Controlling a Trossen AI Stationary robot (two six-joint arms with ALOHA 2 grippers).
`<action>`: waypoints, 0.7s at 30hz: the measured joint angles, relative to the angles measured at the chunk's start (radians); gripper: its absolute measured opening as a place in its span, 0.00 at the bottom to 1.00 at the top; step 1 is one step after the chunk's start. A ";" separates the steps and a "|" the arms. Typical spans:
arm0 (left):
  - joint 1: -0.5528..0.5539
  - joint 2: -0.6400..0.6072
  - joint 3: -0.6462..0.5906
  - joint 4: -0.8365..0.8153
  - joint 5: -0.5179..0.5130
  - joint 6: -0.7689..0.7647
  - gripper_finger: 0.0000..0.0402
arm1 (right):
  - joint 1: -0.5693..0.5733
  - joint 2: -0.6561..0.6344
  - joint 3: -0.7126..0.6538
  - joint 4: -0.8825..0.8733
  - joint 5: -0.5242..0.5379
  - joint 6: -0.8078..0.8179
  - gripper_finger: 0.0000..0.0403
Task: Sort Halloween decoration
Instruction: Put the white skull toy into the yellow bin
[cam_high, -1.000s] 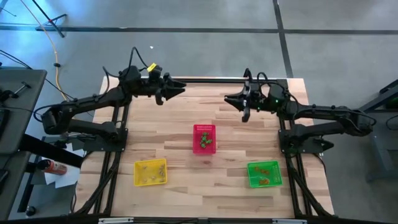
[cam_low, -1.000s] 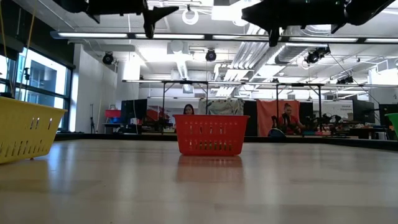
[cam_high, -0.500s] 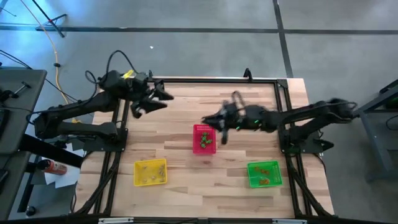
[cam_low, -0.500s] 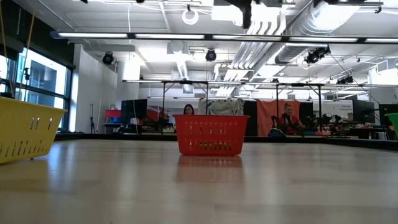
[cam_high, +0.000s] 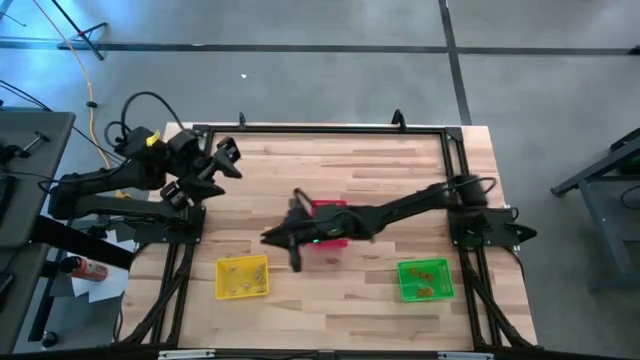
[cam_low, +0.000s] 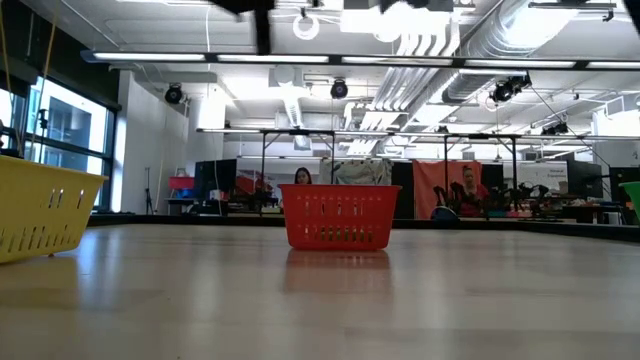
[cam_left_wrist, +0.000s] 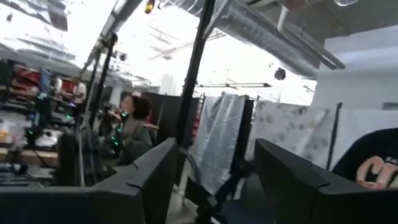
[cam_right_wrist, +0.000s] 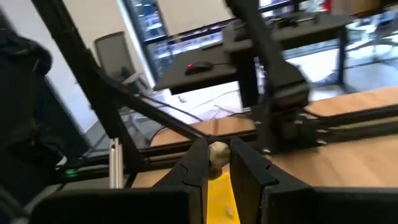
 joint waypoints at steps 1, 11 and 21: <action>-0.002 -0.004 0.000 -0.003 -0.009 0.011 0.51 | 0.000 0.041 0.041 0.000 -0.022 0.000 0.09; -0.003 -0.004 0.000 -0.051 -0.016 0.016 0.51 | 0.002 0.414 0.468 -0.118 -0.254 0.016 0.09; -0.003 -0.003 0.000 -0.090 -0.035 0.034 0.51 | 0.007 0.564 0.631 -0.325 -0.296 0.056 0.09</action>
